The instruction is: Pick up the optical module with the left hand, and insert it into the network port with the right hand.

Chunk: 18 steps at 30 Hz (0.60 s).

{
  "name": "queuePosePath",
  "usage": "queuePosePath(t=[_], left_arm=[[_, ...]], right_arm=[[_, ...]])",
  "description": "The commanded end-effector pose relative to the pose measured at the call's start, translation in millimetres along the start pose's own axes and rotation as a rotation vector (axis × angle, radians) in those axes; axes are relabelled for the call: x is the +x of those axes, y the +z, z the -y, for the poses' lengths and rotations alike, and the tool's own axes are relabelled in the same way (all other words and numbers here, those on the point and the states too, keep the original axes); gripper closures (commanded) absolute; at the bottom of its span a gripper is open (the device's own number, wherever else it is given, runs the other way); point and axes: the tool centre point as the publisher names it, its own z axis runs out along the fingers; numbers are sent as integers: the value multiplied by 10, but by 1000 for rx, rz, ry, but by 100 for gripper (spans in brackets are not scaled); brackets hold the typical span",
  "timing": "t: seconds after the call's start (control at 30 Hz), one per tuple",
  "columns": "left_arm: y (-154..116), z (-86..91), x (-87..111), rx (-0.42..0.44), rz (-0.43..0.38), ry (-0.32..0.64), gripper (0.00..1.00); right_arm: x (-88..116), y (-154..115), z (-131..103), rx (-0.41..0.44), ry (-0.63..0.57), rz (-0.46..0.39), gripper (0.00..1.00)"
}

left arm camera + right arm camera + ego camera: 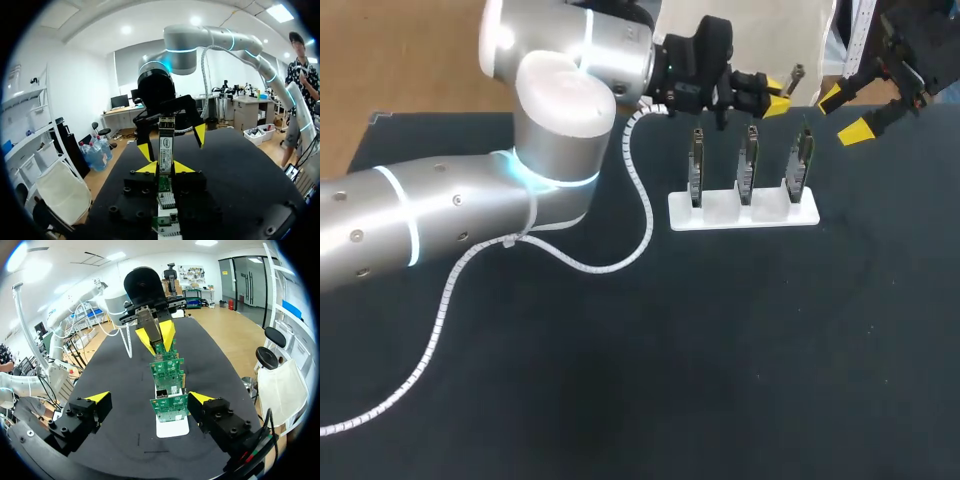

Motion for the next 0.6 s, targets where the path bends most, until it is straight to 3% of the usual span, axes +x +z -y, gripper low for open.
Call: queuePosePath(t=[0.03,0.6], left_arm=[[82,-86,28,21,13,-1,100],[284,60,5,70,75,-66,100]], right_arm=[[-2,5,-20,5,0,-1,0],[-2,5,-20,5,0,-1,0]])
